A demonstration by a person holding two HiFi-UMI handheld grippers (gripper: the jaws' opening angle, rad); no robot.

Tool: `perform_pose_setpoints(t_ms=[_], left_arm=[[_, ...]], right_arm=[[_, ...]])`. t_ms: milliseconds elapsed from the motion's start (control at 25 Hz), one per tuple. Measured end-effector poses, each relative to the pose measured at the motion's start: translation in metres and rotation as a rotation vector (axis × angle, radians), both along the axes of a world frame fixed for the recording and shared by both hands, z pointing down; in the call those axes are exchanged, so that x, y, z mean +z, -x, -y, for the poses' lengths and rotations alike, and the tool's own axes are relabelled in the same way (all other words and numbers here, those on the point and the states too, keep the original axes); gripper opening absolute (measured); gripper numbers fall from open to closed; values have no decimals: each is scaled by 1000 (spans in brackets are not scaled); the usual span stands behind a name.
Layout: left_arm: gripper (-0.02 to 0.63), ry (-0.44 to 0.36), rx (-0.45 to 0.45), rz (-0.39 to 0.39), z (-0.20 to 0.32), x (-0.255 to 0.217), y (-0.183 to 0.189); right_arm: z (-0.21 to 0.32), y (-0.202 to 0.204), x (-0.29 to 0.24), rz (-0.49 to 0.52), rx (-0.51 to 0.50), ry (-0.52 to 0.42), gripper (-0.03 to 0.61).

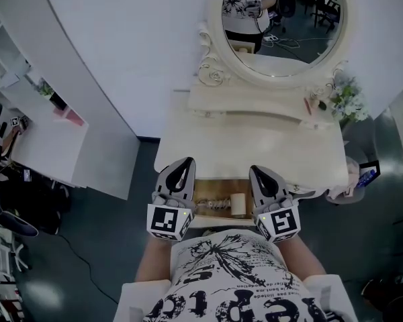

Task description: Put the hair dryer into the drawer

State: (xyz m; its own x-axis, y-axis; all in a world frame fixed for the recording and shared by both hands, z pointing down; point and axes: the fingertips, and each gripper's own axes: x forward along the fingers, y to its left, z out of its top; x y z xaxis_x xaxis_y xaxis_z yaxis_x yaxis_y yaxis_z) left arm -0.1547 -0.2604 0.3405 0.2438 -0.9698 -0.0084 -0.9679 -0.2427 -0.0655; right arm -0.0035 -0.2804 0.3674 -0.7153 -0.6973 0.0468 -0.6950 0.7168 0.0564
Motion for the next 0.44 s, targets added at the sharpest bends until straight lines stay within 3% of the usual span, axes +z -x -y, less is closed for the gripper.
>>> perform_pose_setpoints(t_ms=[440], left_arm=[[21, 26, 24, 32, 2, 8, -7]], right_arm=[[6, -3, 2, 2, 23, 5, 17]])
